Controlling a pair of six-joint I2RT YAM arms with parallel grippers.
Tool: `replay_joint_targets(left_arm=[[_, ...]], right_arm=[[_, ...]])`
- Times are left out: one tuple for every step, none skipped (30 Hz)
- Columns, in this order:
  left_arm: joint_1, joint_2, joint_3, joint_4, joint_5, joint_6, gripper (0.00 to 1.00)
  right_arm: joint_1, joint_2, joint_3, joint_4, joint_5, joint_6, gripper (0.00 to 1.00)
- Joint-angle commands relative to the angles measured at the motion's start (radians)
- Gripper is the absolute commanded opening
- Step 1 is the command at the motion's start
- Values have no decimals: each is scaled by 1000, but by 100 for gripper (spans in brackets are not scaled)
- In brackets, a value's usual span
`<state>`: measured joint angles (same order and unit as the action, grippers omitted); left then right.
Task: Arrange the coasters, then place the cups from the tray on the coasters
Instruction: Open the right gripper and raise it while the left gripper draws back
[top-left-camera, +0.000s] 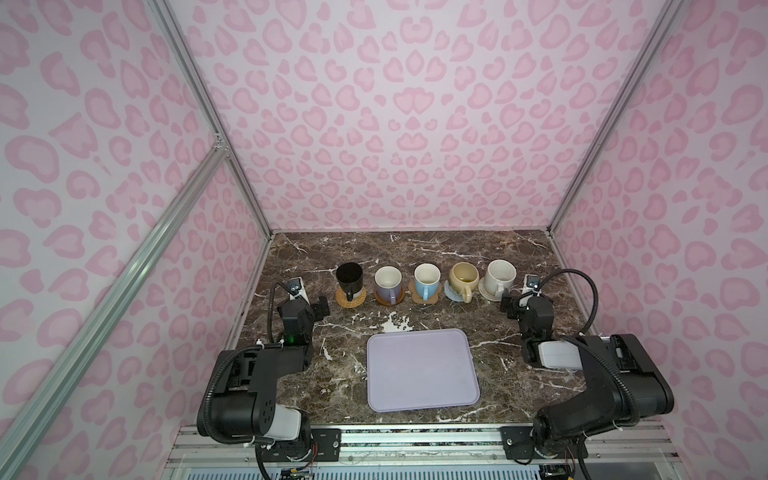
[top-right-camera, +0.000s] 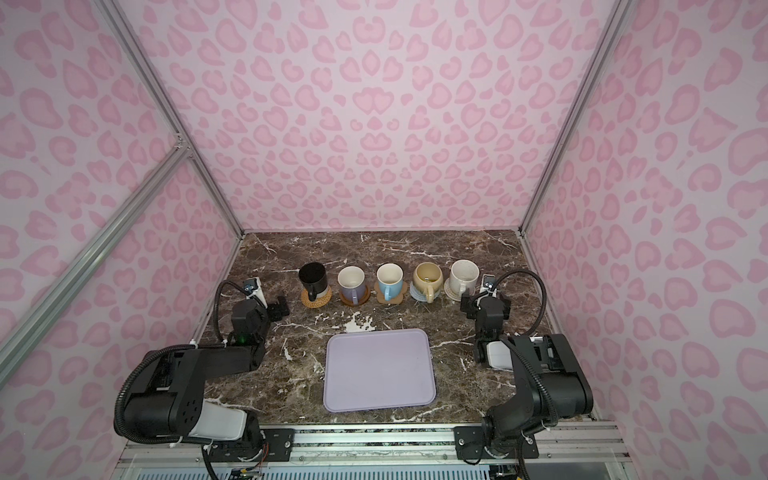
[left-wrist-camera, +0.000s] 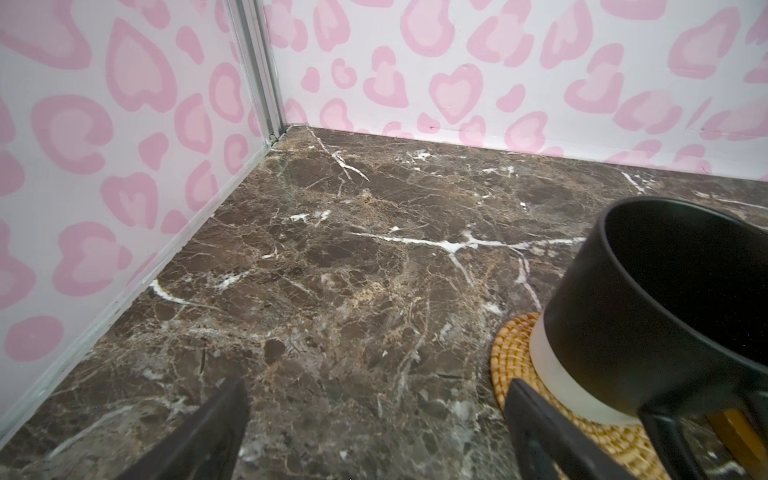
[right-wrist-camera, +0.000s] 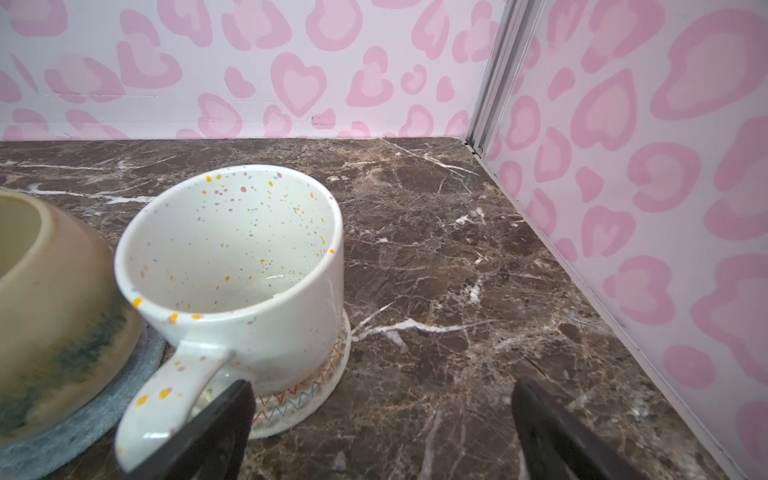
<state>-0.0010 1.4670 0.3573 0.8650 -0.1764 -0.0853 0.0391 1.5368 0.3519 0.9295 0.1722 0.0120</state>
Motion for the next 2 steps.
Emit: replay_joint_targets(left_arm=[[11, 7, 4, 51, 72, 29, 97], [16, 7, -6, 72, 93, 35, 97]], right_arm=[[0, 0, 4, 10, 0, 8, 98], [0, 0, 2, 11, 0, 9, 98]])
